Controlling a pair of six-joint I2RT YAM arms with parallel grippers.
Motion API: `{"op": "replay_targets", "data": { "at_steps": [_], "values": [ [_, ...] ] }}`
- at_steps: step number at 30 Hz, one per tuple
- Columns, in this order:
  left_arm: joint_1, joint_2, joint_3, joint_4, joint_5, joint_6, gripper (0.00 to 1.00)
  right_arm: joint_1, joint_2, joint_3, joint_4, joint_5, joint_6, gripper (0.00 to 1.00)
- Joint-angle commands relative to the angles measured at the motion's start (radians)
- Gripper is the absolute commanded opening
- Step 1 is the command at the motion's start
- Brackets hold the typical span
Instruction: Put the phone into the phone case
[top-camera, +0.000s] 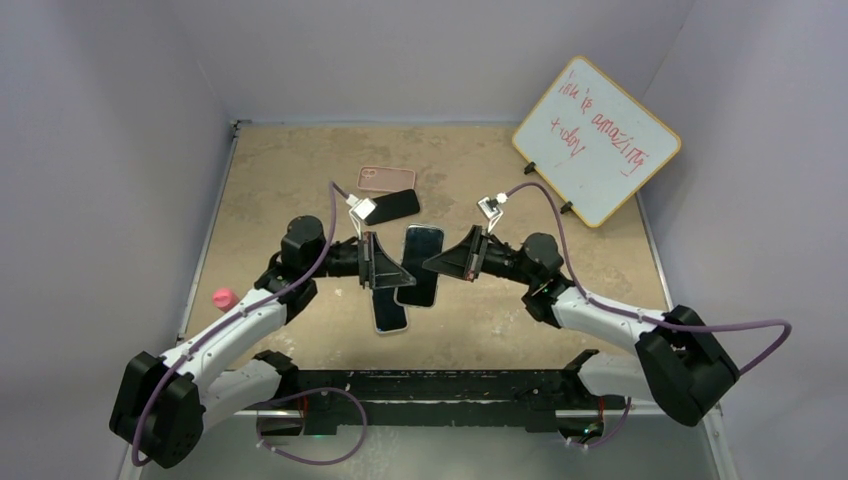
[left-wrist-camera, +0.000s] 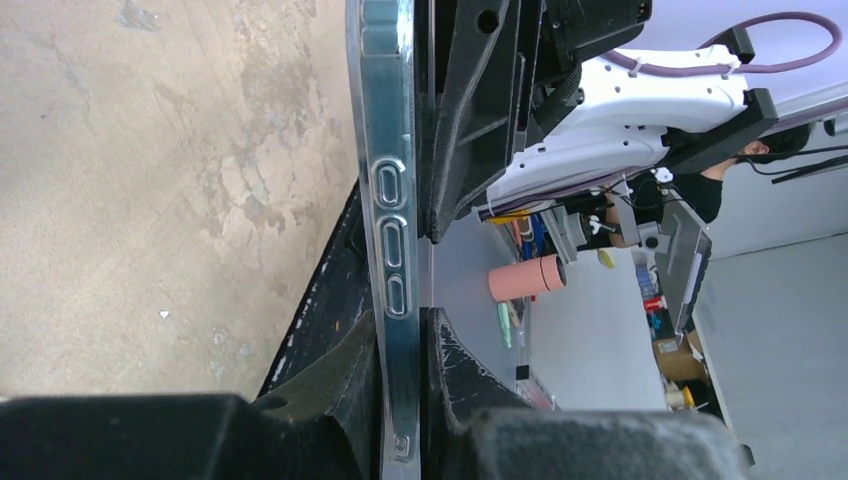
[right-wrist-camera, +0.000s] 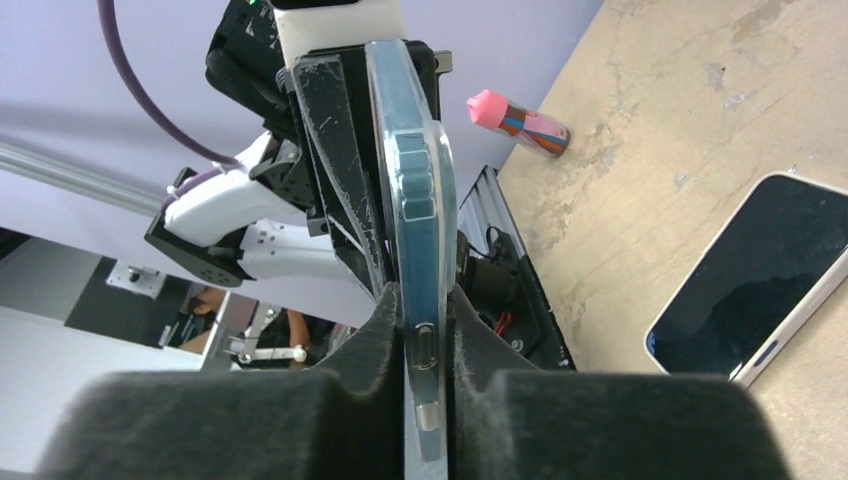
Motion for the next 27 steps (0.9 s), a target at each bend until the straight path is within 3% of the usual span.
{"op": "replay_targets", "data": {
  "at_steps": [1,4,6,19,27],
  "values": [
    [0.001,-0.037,0.059,-0.027,0.011,0.071,0.09,-0.001,0.021,0.043,0.058,0.037,0.020,0.01],
    [0.001,-0.051,0.067,-0.114,-0.023,0.120,0.24,-0.002,0.024,0.038,0.064,0.065,0.037,0.00],
    [0.001,-0.056,0.056,-0.132,-0.042,0.126,0.28,-0.008,0.025,0.027,0.067,0.091,0.053,0.00],
    [0.001,-0.058,0.035,-0.253,-0.109,0.192,0.23,-0.032,0.030,-0.019,0.113,0.145,0.085,0.00],
    [0.001,-0.066,0.009,-0.185,-0.056,0.144,0.37,-0.034,0.032,-0.019,0.106,0.154,0.081,0.00]
  ]
}}
